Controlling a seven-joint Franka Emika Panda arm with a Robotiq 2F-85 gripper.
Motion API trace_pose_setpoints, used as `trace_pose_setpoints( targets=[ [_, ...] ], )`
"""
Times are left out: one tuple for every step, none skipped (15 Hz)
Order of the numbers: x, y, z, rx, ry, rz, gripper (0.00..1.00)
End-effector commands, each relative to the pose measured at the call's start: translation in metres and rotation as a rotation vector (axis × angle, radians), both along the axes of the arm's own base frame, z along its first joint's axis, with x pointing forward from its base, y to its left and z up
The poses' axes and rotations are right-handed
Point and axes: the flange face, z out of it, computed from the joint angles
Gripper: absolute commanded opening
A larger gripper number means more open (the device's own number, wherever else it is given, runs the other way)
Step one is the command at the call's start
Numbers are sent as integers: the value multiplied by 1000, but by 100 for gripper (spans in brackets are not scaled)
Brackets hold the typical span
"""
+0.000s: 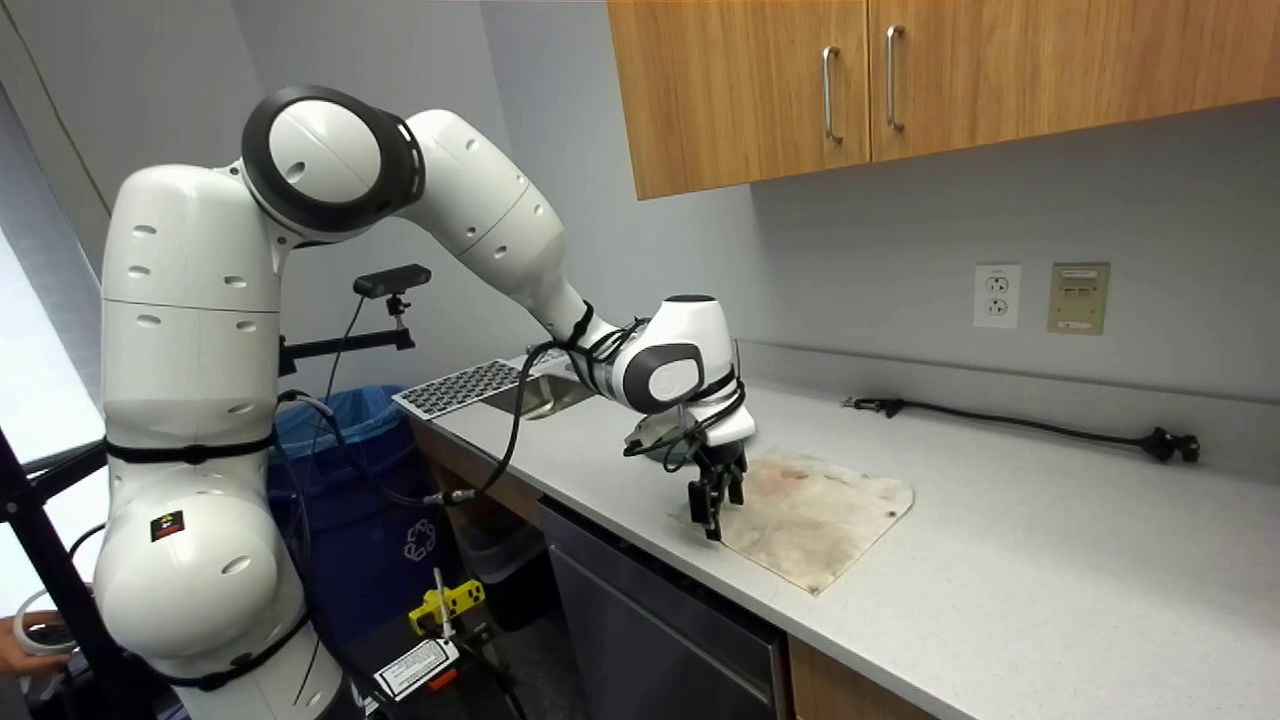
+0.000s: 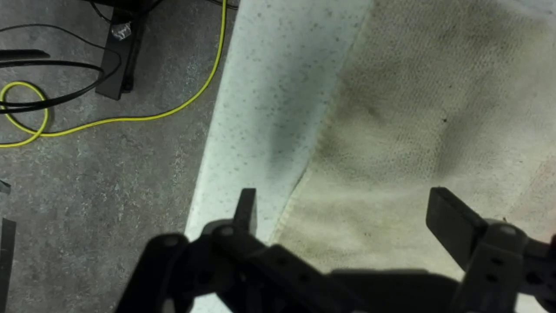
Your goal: Fold the cloth on the table
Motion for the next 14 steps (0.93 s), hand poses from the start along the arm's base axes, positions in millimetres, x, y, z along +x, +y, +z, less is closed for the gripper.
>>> trace_pose_setpoints(
  targets=[
    [4,-6,-7,14,-22,-39,100],
    [3,-8,-10,14,-22,-44,100],
    [3,-10,-11,16,-23,-49,100],
    [3,-13,-12,17,-27,-58,100],
    [2,-15,-14,20,-28,-69,100],
    [2,-18,-15,22,-29,-76,100],
    [1,-20,-16,24,-32,-83,100],
    [0,-22,-17,26,-35,-90,100],
    [0,-24,-18,28,-38,-98,100],
    [0,-26,-19,29,-41,-104,100],
    [-1,-27,-20,30,-42,-109,95],
    [-1,-28,-21,31,-45,-113,80],
    [-1,-29,-22,33,-46,-118,76],
    [-1,-30,-23,33,-46,-119,74]
  ],
)
